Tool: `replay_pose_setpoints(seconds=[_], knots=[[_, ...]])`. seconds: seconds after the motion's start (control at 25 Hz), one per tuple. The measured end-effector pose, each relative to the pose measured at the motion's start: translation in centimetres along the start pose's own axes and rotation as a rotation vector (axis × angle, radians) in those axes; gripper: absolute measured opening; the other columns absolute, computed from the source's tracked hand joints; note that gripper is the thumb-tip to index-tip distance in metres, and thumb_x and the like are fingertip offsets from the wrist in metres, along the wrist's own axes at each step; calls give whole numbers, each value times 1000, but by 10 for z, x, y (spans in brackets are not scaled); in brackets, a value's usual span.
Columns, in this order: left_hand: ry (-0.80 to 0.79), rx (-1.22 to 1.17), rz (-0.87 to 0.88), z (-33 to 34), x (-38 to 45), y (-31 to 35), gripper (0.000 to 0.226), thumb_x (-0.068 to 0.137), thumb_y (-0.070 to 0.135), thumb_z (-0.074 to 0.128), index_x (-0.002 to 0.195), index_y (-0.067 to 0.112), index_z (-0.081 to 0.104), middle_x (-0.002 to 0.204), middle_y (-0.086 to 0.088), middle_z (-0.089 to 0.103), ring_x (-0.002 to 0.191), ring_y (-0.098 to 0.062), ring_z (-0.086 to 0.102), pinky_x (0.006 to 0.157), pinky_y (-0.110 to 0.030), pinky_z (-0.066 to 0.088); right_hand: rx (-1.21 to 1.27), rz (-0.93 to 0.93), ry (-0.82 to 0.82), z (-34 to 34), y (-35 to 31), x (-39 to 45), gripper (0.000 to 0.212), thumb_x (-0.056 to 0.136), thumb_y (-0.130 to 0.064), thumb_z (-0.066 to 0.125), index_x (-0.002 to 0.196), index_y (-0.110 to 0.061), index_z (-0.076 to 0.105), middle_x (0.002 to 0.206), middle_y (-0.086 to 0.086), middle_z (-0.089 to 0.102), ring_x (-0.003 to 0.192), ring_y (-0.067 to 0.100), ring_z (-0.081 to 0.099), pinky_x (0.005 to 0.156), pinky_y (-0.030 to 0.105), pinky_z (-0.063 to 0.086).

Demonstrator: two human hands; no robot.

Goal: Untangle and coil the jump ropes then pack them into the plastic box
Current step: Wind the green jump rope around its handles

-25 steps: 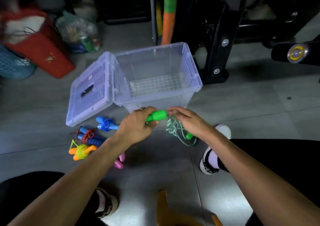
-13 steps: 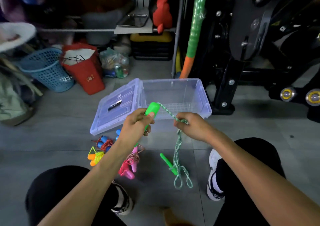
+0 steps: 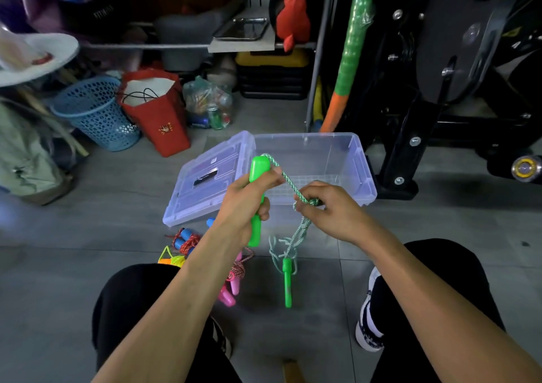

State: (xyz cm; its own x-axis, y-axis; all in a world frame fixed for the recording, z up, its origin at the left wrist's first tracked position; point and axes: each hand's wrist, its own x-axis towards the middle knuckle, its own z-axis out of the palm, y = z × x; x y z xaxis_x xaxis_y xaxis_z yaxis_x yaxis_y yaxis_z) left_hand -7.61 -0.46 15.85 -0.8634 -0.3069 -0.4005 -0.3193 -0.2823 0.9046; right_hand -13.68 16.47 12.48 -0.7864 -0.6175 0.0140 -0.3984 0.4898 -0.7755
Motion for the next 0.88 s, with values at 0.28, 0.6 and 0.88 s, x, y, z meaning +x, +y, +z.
replay_pose_setpoints(seconds=[0.28,0.6,0.88], knots=[[36,-398,-23,4,16,6,10,93,23,57,85,24,51,67,9,53,41,-6,27,40,-18,27,71,194,89,-15,11,6,32,93,-9,51,88,-39,62,99,2,66,68,13,70,52,20,42],[275,-164,32,-12,40,5,6,89,21,62,87,20,57,61,6,52,47,-10,39,44,-21,34,142,349,294,-27,18,11,24,93,-13,52,108,-29,61,91,1,69,67,22,66,57,30,52],[183,86,20,-10,41,-3,16,82,16,73,75,13,59,51,3,43,49,-14,51,53,-27,49,548,543,242,-35,18,16,26,100,-20,47,86,-14,68,81,-3,69,78,15,66,75,30,53]])
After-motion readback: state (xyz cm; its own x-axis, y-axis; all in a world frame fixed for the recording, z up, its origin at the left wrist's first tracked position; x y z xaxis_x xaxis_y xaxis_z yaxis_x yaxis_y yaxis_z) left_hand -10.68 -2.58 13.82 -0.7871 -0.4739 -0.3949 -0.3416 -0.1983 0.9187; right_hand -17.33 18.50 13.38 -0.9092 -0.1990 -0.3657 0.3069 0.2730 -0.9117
